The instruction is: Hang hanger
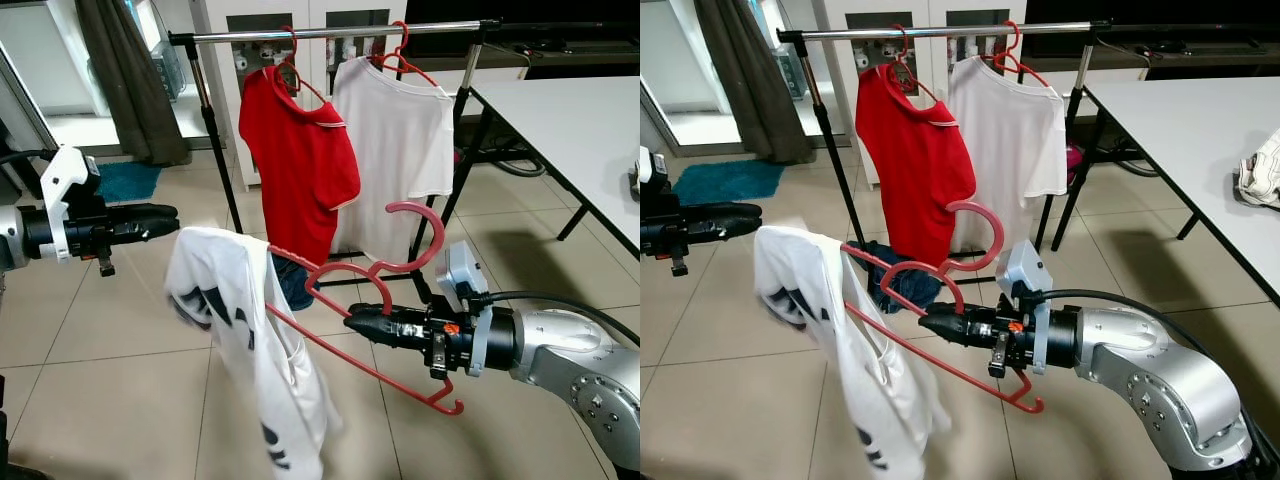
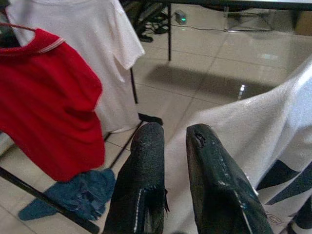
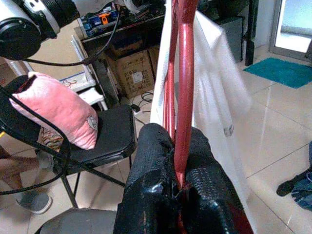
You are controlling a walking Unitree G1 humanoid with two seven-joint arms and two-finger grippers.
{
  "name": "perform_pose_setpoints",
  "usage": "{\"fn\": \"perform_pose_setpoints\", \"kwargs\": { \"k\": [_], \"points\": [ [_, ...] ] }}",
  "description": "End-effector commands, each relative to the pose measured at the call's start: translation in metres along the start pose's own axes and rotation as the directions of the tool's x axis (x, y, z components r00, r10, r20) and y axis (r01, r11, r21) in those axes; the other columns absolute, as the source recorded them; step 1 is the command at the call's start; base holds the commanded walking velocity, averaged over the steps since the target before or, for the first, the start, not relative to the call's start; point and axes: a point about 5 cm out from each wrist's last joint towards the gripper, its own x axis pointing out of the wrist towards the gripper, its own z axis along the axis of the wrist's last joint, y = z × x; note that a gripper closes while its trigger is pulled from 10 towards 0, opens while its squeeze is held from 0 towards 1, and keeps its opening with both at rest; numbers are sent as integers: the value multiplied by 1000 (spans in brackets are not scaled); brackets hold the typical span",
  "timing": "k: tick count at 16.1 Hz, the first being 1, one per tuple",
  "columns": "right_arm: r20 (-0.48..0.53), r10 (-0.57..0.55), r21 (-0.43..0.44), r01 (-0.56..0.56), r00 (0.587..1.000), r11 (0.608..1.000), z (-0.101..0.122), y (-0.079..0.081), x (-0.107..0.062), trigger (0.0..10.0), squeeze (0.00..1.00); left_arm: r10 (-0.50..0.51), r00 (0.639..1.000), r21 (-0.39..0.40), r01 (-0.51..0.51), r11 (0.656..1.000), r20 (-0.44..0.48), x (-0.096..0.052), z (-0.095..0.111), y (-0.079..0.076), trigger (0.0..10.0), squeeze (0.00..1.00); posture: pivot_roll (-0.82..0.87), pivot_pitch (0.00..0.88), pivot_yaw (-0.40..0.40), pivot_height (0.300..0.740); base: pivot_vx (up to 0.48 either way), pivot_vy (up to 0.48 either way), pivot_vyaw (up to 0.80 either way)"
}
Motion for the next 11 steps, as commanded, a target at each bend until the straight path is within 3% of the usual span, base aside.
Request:
{"fn": "perform_pose_setpoints", "kwargs": {
  "k": [1, 3, 5, 8, 10, 11],
  "points": [
    [56, -16, -46, 18, 998, 999, 12, -2, -2, 0, 0, -12, 1000, 3, 12, 1000, -21, -9, 2, 0, 10000, 1000, -146, 0, 81, 740, 0, 0, 0],
    [51, -27, -53, 30, 998, 998, 12, -4, -2, 0, 0, 9, 1000, 18, -10, 1000, 28, -19, 16, 6, 10000, 1000, -141, 0, 78, 740, 0, 0, 0],
    [40, -23, -65, 26, 999, 998, 13, -4, -1, 0, 0, -23, 994, 29, 20, 999, 104, -18, 35, 8, 10000, 1000, -137, 0, 75, 740, 0, 0, 0],
    [1, -12, -106, 12, 1000, 994, 15, -6, 3, 0, 0, -198, 968, 65, 190, 980, 153, 9, 59, 2, 10000, 1000, -137, 0, 72, 740, 0, 0, 0],
    [-25, 1, -141, -4, 1000, 990, 16, -6, 6, 0, 0, -359, 926, 94, 350, 932, 117, 40, 65, -9, 10000, 1000, -143, 0, 75, 740, 0, 0, 0],
    [-31, 12, -150, -17, 999, 989, 17, -5, 7, 0, 0, -404, 909, 101, 395, 913, 104, 50, 66, -14, 10000, 780, -149, 0, 78, 740, 0, 0, 0]
  ]
}}
